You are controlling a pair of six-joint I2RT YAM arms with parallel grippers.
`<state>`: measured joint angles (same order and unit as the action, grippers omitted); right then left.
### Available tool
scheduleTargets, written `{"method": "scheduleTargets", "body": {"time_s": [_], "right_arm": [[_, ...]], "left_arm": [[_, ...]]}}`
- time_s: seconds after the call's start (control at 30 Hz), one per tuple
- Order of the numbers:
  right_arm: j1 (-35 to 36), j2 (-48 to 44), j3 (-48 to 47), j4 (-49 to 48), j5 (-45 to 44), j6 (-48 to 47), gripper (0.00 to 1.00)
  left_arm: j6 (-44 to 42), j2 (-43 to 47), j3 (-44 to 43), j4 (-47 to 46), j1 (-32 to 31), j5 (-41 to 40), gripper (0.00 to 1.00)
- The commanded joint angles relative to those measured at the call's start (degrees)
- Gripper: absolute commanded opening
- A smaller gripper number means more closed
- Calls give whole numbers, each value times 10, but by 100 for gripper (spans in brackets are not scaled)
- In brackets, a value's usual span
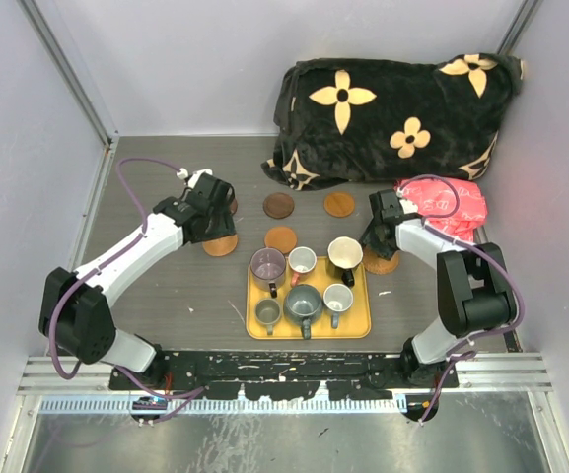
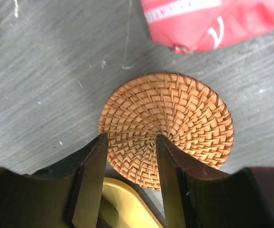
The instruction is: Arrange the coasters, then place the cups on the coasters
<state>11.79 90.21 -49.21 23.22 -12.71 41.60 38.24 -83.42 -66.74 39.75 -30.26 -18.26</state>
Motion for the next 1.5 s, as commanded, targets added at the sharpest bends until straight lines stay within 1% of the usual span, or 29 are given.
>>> {"method": "scheduleTargets", "body": {"time_s": [0.0, 0.13, 0.27, 0.5, 0.67, 0.83, 1.07, 1.2, 1.47], "right_arm": [[-13, 50, -6, -38, 22, -14, 51], [-17, 75, -34, -38, 24, -27, 51], [-16, 99, -55, -38, 47, -30, 51], [-4, 102, -62, -45, 75, -27, 50], [16, 105, -67, -48, 91, -21, 48], [41, 113, -73, -48, 96, -17, 48], [56, 126, -81, -52, 119, -17, 48], [60, 117, -83, -53, 120, -24, 48], [60, 66, -106, -30, 108, -61, 49]], "left_arm": [[-4, -4, -30, 1, -1, -13, 59], [-6, -5, -30, 2, -2, -14, 59], [-6, -4, -27, 4, -1, -18, 59], [-4, -1, -18, -3, -2, -20, 59], [-2, -3, -18, -4, -2, -18, 59], [-2, -1, -13, -7, -1, -19, 59], [1, 3, -4, -11, -1, -19, 59], [0, 6, 0, -13, -1, -22, 59], [-4, 10, -4, -13, -2, -27, 59]]}}
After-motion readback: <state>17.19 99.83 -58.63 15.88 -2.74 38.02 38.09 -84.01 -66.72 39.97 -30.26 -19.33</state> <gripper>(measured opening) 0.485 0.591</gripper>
